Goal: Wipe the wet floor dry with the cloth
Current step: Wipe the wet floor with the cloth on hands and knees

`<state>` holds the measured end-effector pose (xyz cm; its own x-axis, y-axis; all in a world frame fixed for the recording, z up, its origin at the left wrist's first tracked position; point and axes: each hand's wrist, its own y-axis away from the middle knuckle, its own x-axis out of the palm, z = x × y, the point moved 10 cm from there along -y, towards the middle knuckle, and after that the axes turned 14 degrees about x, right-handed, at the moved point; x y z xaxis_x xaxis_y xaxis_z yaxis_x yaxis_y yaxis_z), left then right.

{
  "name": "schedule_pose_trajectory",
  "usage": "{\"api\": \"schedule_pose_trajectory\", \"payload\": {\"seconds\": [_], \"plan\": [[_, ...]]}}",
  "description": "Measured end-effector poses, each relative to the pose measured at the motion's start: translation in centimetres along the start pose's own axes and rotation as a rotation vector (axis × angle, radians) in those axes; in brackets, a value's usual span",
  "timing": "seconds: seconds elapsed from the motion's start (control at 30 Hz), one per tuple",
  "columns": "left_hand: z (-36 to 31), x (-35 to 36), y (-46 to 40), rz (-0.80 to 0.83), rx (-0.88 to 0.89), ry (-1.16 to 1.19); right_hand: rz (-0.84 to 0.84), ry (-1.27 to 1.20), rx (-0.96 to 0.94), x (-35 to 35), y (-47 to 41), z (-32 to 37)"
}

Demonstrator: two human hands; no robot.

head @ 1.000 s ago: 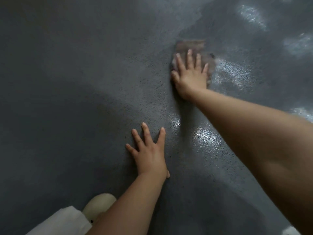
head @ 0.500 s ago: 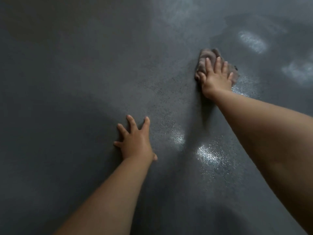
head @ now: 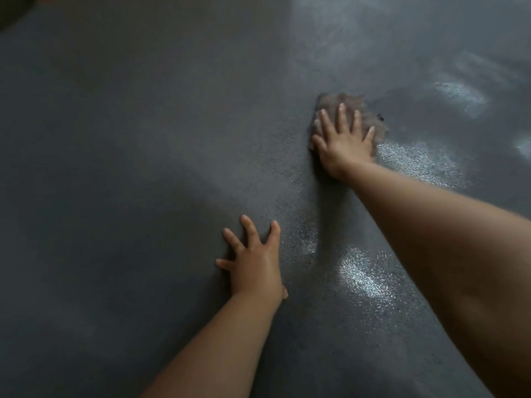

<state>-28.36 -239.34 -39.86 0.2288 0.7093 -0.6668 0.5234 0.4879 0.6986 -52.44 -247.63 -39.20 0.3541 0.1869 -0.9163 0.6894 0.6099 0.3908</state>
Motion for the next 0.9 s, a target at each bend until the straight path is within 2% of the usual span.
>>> {"api": "schedule_pose_trajectory", "payload": {"seconds": [0.17, 0.3, 0.43, 0.6, 0.67, 0.77, 0.9], "plan": [[-0.2, -0.6, 0.5, -0.043, 0.032, 0.092, 0.008, 0.055, -0.152, 3.3, 7.1, 2.0], [2.9, -2.6, 3.0, -0.310, 0.067, 0.349, 0.051, 0.050, -0.172, 6.0, 13.5, 2.6], [6.4, -1.9, 6.5, -0.382, 0.040, 0.309, 0.095, 0.039, -0.232, 8.9, 20.2, 4.9], [6.2, -0.2, 8.7, -0.393, 0.006, 0.284, 0.187, 0.092, -0.433, 13.7, 30.1, 7.0], [5.8, 0.2, 9.2, -0.394, 0.005, 0.235, 0.170, 0.075, -0.457, 13.9, 31.4, 6.4], [5.2, 1.0, 9.4, -0.342, -0.016, 0.089, 0.118, 0.094, -0.327, 12.9, 29.5, 2.8], [5.3, 4.6, 9.2, -0.074, -0.056, -0.055, 0.014, 0.036, 0.001, 10.8, 25.9, -5.9]]}}
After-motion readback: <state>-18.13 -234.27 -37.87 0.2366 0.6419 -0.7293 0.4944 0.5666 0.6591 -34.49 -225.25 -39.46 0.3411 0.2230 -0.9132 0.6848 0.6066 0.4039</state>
